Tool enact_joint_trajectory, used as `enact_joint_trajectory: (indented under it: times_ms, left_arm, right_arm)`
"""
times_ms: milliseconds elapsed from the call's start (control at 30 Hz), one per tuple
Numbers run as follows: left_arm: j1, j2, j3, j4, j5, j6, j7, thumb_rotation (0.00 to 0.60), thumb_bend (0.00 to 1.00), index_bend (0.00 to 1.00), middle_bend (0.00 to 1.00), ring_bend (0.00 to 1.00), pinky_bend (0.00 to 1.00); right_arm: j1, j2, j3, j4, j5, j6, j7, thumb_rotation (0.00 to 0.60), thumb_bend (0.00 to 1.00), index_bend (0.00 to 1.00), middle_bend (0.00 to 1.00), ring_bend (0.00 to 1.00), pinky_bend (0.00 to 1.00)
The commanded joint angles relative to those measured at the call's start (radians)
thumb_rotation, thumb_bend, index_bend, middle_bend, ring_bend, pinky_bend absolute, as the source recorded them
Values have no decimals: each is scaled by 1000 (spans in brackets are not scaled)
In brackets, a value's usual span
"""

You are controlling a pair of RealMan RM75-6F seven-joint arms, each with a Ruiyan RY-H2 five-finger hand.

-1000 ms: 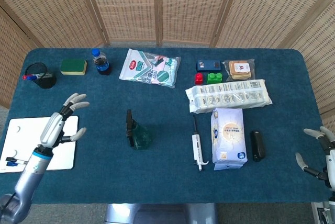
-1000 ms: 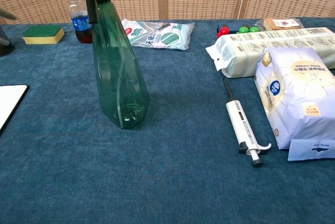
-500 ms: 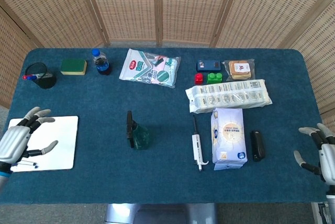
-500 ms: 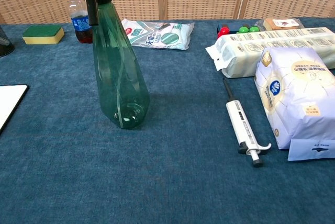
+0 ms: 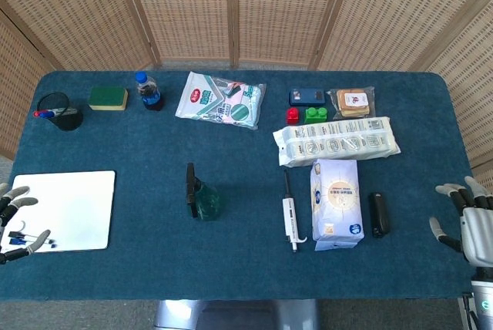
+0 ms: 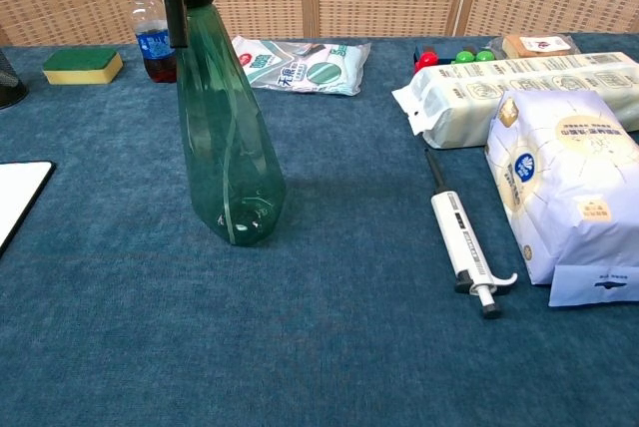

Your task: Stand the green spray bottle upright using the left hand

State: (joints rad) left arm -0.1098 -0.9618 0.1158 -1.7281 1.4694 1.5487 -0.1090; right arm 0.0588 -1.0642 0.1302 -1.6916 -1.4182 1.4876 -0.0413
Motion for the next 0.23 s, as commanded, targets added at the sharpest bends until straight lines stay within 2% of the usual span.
enact_joint_trajectory:
  times_ms: [33,233]
  left_arm:
    - [5,-8,-12,6,8,0,-7,326,302,297,201,83,229]
    - [4,-14,-25,0,21,-21,9,335,302,296,198,83,229]
  right_arm:
    - [3,-3,0,3,0,-2,3,600,377,286,296,93,167]
    - [8,-6,0,9,0,-6,3,600,378,287,297,92,167]
